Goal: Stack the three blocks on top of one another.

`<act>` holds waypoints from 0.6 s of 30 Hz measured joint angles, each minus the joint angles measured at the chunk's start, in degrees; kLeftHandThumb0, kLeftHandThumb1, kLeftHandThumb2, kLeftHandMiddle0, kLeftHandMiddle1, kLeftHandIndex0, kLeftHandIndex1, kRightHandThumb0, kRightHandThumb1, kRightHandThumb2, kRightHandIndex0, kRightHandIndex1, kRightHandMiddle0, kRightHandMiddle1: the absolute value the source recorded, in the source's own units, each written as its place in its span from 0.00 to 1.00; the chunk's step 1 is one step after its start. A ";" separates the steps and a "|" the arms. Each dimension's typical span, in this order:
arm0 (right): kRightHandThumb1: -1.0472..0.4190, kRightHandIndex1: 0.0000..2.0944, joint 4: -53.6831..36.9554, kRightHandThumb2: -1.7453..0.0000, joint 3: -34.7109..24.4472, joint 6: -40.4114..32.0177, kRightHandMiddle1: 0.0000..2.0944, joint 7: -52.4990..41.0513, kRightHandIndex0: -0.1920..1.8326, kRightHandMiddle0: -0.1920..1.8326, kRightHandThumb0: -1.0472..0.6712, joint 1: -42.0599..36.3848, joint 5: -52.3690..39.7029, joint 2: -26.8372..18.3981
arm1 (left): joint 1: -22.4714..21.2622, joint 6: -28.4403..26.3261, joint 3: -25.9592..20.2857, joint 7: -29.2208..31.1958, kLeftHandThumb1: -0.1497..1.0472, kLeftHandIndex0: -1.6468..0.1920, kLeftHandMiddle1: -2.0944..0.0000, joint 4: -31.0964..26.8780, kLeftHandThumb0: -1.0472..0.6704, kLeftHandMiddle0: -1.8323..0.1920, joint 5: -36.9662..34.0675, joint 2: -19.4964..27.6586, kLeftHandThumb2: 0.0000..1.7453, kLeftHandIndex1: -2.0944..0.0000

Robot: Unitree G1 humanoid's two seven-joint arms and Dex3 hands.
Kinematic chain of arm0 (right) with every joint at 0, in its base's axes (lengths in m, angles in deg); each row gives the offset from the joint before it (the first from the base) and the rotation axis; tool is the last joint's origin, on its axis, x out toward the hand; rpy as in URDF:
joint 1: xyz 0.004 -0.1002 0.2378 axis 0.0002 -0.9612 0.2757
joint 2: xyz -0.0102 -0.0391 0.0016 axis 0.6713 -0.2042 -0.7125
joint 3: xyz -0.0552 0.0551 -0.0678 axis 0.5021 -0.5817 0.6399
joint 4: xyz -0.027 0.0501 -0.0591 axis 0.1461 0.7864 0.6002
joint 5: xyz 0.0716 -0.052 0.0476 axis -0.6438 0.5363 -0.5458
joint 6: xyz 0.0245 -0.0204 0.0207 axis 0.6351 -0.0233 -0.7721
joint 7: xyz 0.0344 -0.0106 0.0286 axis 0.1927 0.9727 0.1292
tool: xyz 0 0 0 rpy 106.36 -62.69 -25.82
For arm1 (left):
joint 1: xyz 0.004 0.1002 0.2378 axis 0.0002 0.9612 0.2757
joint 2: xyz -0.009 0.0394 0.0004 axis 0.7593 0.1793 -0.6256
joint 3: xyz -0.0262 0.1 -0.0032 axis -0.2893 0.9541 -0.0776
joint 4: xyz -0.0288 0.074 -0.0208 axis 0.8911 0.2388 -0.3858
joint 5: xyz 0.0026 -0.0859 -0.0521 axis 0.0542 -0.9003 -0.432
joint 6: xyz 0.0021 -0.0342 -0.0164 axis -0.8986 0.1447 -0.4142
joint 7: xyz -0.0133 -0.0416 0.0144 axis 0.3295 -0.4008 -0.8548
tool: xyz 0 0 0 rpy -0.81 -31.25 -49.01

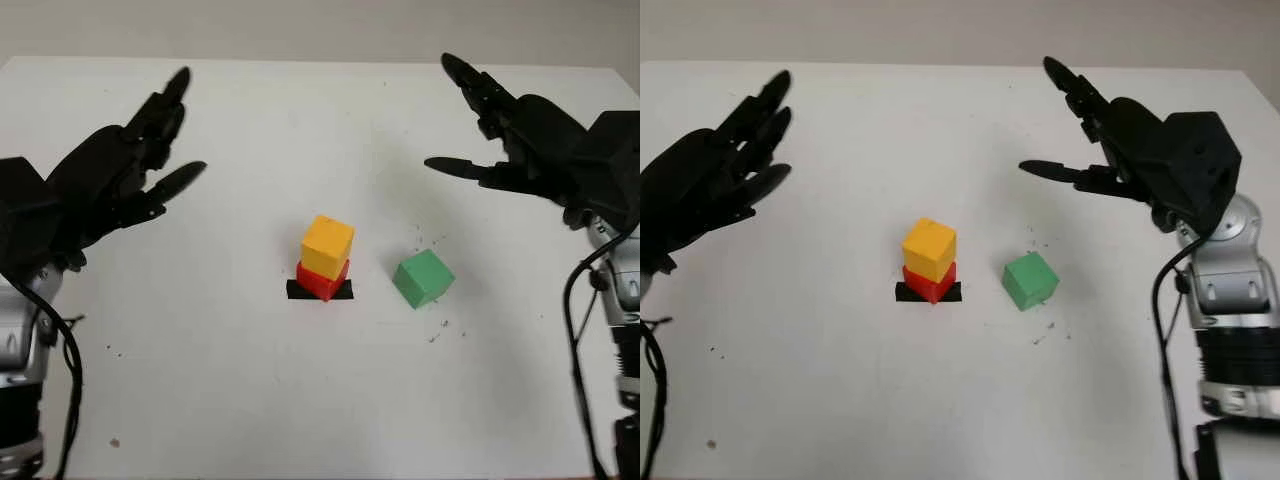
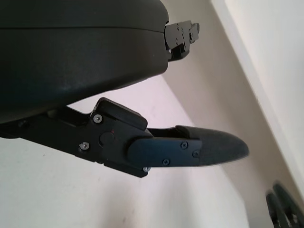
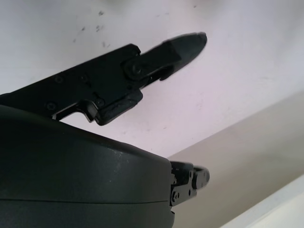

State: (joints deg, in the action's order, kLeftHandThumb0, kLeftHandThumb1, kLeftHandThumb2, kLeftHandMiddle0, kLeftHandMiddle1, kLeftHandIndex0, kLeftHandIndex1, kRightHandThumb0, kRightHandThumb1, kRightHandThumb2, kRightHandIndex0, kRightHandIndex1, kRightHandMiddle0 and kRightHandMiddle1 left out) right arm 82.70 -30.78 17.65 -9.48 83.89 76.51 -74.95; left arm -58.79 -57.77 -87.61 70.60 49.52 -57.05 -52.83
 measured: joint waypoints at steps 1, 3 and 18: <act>0.20 0.03 -1.04 0.98 0.34 1.64 0.05 -1.12 0.10 0.27 0.24 0.33 0.79 -1.41 | 0.49 0.54 0.07 -1.67 1.00 1.00 1.00 -0.27 0.18 1.00 0.93 -0.89 0.32 1.00; 0.20 0.04 -2.01 0.97 1.04 5.86 0.04 -2.77 0.11 0.28 0.22 0.49 2.36 -3.79 | 0.93 2.01 0.14 -3.98 1.00 1.00 1.00 -0.20 0.18 1.00 2.10 -2.25 0.33 1.00; 0.21 0.02 -10.32 0.97 5.70 18.93 0.03 -11.26 0.12 0.29 0.22 -5.91 11.57 -12.53 | 1.06 2.99 -0.14 -8.22 1.00 1.00 1.00 4.66 0.22 1.00 -0.04 -6.84 0.33 1.00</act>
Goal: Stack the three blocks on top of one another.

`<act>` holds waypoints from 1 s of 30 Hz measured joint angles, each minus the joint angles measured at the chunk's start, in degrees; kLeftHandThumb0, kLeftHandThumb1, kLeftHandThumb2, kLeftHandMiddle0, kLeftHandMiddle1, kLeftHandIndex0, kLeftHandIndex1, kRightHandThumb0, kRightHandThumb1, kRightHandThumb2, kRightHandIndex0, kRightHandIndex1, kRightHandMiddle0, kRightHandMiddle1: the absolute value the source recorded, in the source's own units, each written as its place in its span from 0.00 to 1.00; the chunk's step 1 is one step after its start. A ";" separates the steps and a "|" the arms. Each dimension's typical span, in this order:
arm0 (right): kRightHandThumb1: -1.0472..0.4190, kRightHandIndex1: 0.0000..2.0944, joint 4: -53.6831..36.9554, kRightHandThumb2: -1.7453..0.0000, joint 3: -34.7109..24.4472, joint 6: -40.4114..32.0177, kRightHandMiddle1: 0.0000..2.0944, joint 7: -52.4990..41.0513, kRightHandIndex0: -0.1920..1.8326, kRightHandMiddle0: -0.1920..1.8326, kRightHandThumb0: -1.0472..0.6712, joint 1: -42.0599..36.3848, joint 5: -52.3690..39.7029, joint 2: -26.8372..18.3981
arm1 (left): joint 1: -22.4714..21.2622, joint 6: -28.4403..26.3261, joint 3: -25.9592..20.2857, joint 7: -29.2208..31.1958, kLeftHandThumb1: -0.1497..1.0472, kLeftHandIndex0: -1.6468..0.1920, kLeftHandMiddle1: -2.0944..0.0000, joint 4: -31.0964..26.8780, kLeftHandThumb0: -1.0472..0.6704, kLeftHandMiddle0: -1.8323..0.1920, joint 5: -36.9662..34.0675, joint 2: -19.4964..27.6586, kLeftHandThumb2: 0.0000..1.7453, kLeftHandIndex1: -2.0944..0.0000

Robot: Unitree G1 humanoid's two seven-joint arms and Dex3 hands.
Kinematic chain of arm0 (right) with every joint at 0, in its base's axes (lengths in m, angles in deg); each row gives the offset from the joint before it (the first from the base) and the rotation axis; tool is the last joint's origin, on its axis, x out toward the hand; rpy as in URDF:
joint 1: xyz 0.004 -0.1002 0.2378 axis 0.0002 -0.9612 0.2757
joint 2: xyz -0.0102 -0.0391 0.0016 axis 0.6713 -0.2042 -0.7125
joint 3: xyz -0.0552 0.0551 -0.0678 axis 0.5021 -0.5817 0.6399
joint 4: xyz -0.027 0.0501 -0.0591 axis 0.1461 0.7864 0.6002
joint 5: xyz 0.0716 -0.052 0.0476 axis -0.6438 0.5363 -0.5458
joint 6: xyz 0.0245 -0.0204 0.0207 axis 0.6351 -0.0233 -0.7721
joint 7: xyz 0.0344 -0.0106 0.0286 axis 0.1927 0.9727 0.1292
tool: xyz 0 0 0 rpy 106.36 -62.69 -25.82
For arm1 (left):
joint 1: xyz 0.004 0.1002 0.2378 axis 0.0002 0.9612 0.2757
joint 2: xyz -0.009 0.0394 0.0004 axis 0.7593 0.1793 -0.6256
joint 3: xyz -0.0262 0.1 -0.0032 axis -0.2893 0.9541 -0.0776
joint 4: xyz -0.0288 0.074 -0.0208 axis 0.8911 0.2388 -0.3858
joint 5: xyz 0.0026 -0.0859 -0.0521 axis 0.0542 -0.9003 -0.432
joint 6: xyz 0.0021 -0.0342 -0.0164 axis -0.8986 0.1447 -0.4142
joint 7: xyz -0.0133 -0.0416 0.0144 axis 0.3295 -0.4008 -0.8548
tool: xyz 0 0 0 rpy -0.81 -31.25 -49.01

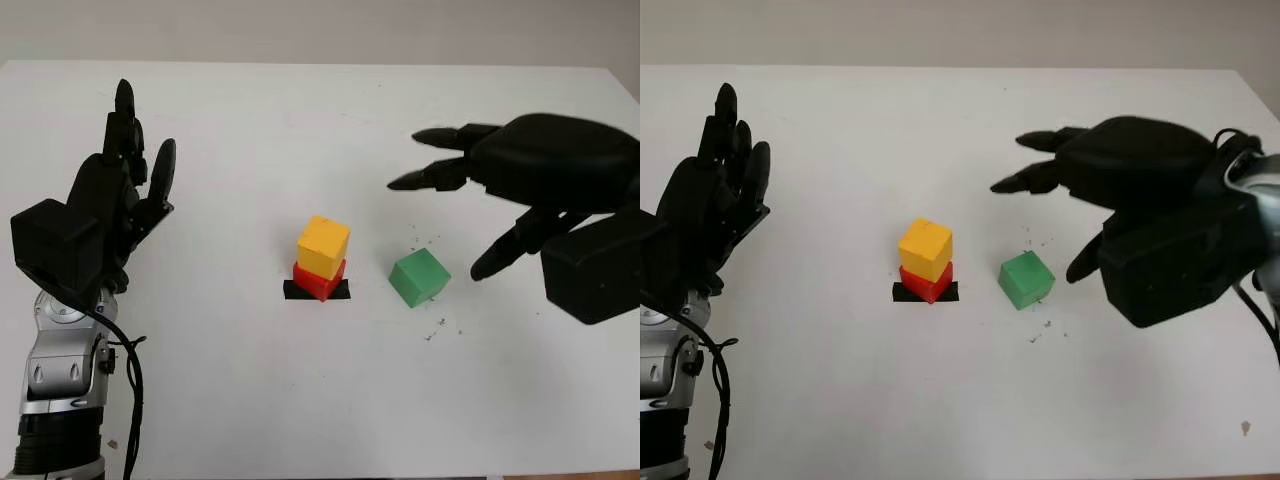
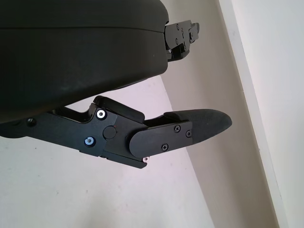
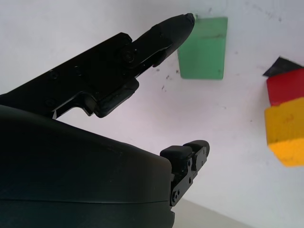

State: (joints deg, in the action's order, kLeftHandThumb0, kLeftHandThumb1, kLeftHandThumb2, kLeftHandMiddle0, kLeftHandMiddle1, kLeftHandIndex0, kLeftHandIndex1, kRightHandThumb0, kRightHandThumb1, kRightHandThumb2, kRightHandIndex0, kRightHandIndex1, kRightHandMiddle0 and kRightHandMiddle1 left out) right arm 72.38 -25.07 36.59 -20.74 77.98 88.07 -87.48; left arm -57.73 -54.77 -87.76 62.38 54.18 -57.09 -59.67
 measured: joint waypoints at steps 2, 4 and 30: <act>0.21 0.02 -0.11 0.97 0.05 0.62 0.03 0.97 0.12 0.29 0.22 -1.88 0.77 0.07 | 0.00 0.40 -0.01 0.00 1.00 1.00 1.00 0.37 0.21 1.00 -0.01 0.01 0.33 1.00; 0.20 0.02 -0.33 0.97 0.21 1.29 0.02 1.75 0.12 0.28 0.22 -3.71 1.53 0.30 | 0.00 0.95 0.00 0.00 1.00 1.00 1.00 0.66 0.20 1.00 0.34 0.09 0.33 1.00; 0.21 0.05 10.22 0.97 5.08 10.10 0.07 19.71 0.20 0.38 0.30 -8.07 12.18 7.91 | 1.53 2.20 2.97 0.25 1.00 1.00 1.00 0.76 0.23 1.00 10.99 3.33 0.26 1.00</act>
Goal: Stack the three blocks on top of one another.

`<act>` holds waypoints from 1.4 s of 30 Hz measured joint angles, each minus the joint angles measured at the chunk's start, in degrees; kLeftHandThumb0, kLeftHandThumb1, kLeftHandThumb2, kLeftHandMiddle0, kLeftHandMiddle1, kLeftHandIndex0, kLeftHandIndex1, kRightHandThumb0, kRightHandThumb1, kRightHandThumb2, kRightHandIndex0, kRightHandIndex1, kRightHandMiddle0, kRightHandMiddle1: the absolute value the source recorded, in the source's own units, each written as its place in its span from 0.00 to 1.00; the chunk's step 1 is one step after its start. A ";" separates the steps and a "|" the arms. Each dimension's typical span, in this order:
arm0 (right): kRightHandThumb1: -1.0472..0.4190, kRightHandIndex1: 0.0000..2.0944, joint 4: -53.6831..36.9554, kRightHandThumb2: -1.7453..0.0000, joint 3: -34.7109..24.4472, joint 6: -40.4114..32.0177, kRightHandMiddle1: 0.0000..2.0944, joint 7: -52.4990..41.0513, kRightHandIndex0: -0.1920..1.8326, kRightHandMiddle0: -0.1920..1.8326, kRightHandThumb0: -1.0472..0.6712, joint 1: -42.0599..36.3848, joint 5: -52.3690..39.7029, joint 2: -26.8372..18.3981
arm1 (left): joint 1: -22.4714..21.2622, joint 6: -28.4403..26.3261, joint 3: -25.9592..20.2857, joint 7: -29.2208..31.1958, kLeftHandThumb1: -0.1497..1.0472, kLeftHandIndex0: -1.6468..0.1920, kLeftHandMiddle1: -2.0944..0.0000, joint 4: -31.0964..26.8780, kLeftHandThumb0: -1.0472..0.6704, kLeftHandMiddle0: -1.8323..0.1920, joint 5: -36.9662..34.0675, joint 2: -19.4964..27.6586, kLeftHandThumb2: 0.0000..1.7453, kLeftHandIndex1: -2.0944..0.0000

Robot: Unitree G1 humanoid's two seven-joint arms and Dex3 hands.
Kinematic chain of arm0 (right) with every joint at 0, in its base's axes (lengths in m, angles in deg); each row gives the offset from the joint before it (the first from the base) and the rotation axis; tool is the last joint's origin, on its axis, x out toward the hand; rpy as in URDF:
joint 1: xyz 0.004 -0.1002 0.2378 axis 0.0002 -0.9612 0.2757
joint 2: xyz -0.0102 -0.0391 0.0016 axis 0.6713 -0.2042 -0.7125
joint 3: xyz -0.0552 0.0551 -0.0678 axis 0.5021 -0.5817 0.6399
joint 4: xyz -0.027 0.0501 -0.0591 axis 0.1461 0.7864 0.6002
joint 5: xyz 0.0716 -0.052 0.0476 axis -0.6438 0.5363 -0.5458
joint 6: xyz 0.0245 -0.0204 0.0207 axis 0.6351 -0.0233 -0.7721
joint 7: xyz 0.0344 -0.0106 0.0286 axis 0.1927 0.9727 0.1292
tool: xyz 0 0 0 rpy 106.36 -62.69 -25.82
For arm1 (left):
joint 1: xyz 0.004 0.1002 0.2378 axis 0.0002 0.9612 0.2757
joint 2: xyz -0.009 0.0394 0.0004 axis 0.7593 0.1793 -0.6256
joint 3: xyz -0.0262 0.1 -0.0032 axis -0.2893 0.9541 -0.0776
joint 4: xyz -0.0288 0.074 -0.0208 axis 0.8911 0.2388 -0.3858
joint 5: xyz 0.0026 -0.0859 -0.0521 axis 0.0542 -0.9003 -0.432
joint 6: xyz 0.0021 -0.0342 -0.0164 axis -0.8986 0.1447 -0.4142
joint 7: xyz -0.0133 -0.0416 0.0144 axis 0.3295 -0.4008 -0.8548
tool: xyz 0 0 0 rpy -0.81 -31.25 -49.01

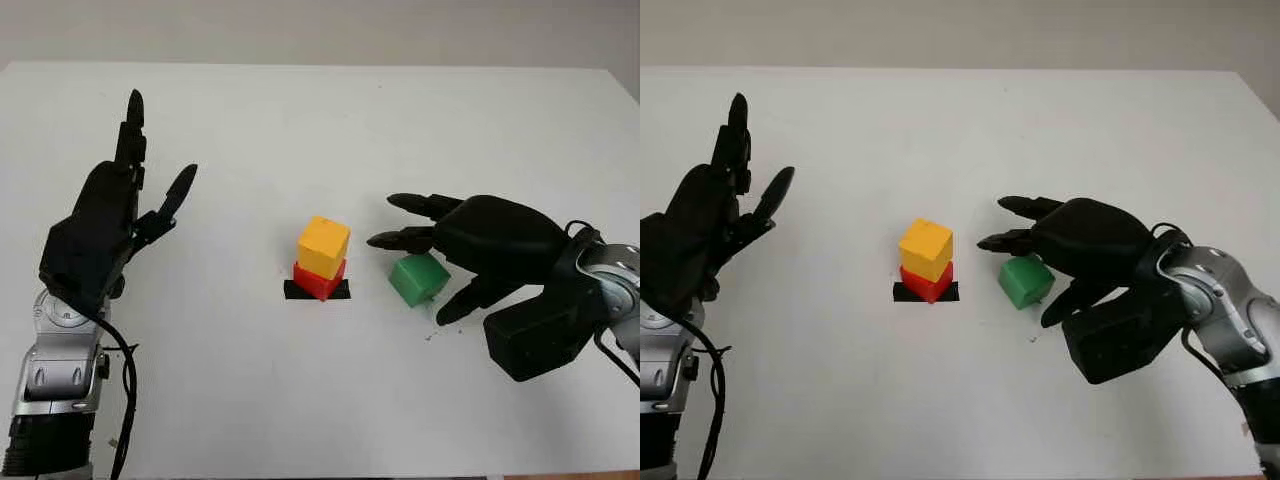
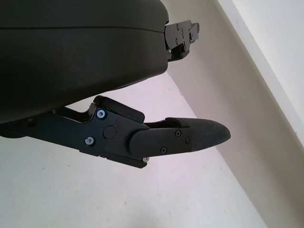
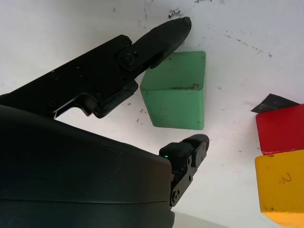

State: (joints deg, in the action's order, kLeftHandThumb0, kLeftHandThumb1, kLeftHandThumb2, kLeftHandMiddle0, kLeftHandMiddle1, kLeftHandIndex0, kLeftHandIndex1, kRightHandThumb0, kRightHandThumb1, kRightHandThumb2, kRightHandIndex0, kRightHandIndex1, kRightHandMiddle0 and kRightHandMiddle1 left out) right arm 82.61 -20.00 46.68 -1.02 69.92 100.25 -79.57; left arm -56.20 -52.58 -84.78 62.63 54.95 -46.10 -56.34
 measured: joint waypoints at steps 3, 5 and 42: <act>0.20 0.05 0.37 0.97 0.00 0.48 0.09 1.19 0.21 0.41 0.31 0.53 0.97 0.18 | 0.00 -0.11 0.47 0.01 1.00 1.00 1.00 -0.60 0.23 1.00 0.43 0.14 0.27 1.00; 0.19 0.05 0.95 0.97 0.00 1.18 0.13 1.85 0.24 0.43 0.33 0.88 1.07 0.19 | 0.00 -0.18 0.70 0.02 1.00 1.00 1.00 -0.63 0.22 1.00 0.95 0.33 0.27 1.00; 0.11 0.02 12.33 0.97 -1.30 -7.24 0.54 -11.06 0.36 0.39 0.38 19.85 -17.58 3.29 | -0.03 -0.52 1.16 1.09 1.00 1.00 1.00 -0.59 0.19 1.00 -0.33 1.09 0.34 1.00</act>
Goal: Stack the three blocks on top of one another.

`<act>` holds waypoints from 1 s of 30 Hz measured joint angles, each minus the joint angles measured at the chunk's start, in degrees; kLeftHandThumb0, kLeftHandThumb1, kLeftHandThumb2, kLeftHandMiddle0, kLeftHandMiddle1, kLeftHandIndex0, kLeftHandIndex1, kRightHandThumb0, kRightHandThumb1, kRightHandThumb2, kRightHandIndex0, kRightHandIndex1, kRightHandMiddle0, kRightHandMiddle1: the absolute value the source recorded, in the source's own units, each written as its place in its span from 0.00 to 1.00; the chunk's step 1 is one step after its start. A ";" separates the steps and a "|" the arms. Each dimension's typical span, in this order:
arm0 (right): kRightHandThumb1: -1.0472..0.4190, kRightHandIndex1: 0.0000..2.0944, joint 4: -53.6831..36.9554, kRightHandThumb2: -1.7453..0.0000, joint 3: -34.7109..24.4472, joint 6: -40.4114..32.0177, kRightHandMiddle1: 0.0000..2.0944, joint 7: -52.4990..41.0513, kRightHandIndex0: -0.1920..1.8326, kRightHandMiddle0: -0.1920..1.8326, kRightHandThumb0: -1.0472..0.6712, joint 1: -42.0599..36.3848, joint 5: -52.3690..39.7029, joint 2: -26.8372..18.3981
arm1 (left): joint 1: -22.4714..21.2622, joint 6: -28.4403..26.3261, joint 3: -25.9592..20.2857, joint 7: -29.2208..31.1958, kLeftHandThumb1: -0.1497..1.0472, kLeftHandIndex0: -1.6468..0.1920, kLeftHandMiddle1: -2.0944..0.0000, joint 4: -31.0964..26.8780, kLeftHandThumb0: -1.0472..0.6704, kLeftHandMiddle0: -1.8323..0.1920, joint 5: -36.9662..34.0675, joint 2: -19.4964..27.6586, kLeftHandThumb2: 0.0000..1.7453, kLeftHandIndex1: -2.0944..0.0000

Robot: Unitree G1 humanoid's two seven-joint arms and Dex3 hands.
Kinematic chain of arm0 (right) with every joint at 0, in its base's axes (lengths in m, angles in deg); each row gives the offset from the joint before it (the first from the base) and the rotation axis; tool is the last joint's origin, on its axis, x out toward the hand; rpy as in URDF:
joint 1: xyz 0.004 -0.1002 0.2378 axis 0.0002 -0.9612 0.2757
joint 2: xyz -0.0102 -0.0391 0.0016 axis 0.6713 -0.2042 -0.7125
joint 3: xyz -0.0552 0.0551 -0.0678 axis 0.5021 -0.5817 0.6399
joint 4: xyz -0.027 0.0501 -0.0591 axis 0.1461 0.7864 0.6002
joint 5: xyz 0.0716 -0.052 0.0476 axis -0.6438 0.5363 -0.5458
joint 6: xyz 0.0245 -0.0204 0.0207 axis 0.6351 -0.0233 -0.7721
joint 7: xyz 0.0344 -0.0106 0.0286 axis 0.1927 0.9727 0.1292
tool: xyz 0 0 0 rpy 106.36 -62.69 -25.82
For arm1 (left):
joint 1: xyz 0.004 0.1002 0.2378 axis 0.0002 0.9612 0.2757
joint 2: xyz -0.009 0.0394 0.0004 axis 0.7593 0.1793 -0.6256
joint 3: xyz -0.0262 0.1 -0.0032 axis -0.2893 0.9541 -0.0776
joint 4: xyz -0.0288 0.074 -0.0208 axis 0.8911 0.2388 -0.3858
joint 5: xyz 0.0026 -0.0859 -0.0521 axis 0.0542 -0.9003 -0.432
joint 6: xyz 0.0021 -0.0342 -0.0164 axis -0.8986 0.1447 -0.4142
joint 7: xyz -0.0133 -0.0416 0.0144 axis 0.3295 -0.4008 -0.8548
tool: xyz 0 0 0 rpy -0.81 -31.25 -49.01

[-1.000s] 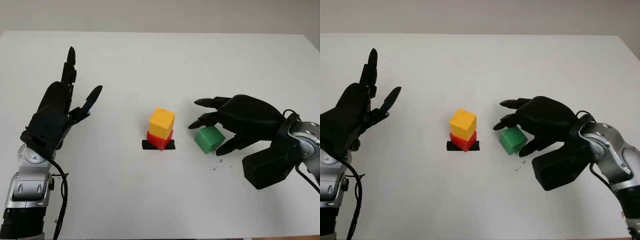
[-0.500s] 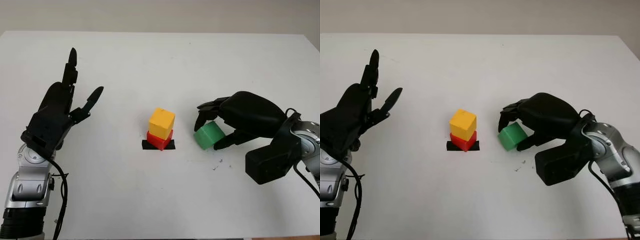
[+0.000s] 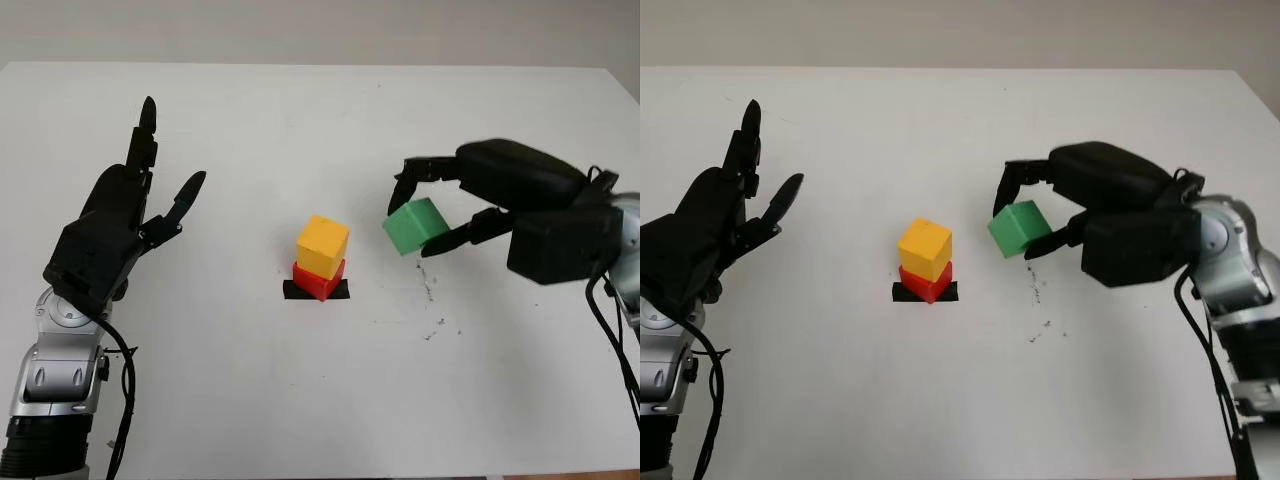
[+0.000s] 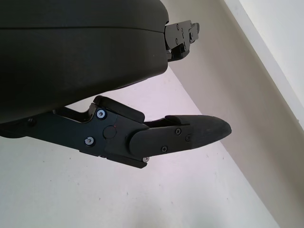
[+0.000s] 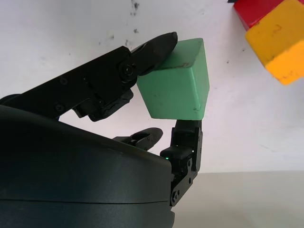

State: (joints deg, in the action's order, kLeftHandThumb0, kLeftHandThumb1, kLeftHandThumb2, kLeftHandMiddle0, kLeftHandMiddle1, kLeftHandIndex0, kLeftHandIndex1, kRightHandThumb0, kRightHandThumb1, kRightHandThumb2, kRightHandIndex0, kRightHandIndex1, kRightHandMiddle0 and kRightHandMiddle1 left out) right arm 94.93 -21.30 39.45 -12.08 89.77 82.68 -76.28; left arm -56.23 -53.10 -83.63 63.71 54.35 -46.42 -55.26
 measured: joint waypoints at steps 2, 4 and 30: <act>0.12 0.03 0.51 0.97 0.32 0.58 0.53 -1.86 0.36 0.41 0.39 4.02 -0.07 0.07 | 0.00 0.21 0.00 -0.13 1.00 1.00 1.00 0.02 0.19 1.00 0.00 0.00 0.35 1.00; 0.14 0.03 1.92 0.98 1.04 2.47 0.52 -3.60 0.37 0.42 0.38 8.47 -0.03 0.31 | 0.04 0.29 -0.01 -0.12 1.00 1.00 1.00 0.05 0.17 1.00 -0.10 0.01 0.37 1.00; 0.12 0.00 20.54 0.96 12.80 22.19 0.62 -11.68 0.31 0.37 0.34 34.79 5.46 12.80 | 0.15 -0.05 -0.40 -1.32 1.00 1.00 1.00 0.42 0.10 1.00 -3.03 -1.39 0.41 1.00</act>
State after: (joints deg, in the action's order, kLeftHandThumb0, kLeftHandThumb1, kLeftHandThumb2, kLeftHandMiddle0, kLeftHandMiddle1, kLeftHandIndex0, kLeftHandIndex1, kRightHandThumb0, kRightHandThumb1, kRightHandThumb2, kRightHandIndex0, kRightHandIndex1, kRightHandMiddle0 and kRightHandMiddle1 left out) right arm 115.47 -8.50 61.64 -23.76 124.55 88.14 -63.48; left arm -56.08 -53.15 -84.03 62.39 54.77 -49.45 -56.65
